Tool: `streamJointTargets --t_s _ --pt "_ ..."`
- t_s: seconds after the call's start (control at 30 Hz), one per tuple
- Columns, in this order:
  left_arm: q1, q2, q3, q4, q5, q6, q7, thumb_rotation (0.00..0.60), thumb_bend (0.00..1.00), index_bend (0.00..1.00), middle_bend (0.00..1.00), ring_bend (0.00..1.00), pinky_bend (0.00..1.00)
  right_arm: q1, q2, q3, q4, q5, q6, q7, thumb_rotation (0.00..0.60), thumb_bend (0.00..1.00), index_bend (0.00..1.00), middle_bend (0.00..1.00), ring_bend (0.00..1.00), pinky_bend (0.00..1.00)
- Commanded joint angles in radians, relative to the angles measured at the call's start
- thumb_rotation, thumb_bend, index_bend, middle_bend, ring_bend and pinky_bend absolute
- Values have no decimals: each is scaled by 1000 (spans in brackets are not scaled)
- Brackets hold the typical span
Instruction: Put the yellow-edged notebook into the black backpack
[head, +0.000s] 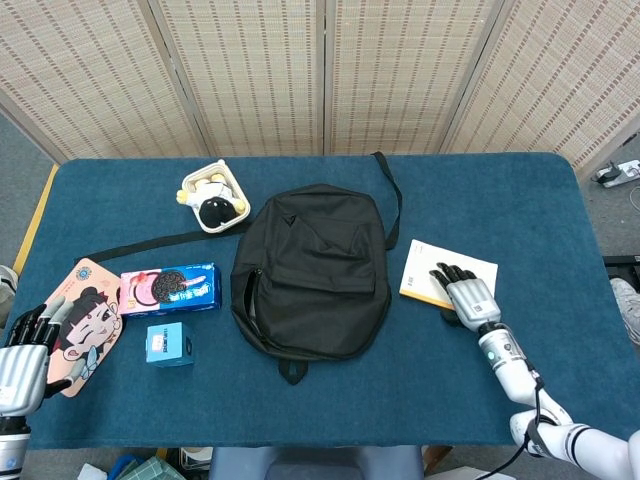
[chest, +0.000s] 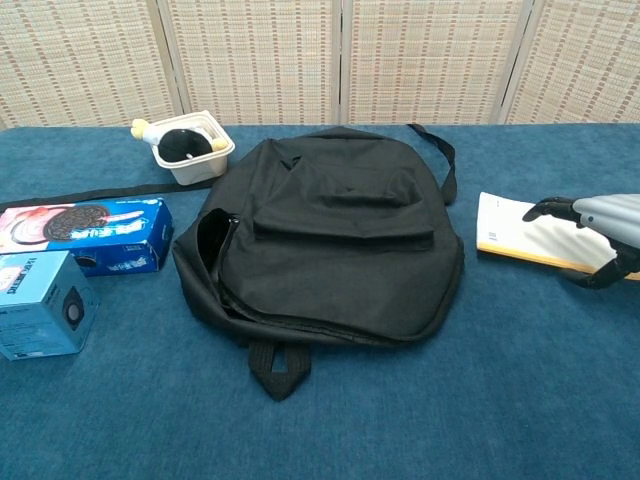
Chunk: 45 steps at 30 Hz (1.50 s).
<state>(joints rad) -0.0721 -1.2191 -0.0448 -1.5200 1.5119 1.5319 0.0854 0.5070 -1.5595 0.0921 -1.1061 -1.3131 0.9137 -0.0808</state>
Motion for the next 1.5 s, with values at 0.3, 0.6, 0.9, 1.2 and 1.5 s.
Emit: streamJointTargets --t_s 0.3,0.6,0.9,1.2,1.5 --pt "-4 -9 -5 11 -4 -2 -13 600 268 123 86 86 75 18 -40 41 72 7 54 -16 600 579 205 186 117 171" --pt "-10 -10 -10 10 -4 -4 -17 600 268 129 86 86 76 34 -51 90 98 61 62 -58 600 592 369 222 135 171" --pt "-19 -6 -15 4 -4 -11 -16 600 268 131 86 86 76 47 -74 130 148 122 55 -83 600 559 487 259 164 189" --pt "-26 4 -12 -9 -12 -31 -9 600 268 132 86 85 76 57 -105 161 202 160 62 -78 600 367 561 295 192 198" --pt "-33 12 -16 -9 -12 -36 -8 600 268 136 86 83 76 46 -132 174 232 156 114 -41 600 305 694 371 270 265"
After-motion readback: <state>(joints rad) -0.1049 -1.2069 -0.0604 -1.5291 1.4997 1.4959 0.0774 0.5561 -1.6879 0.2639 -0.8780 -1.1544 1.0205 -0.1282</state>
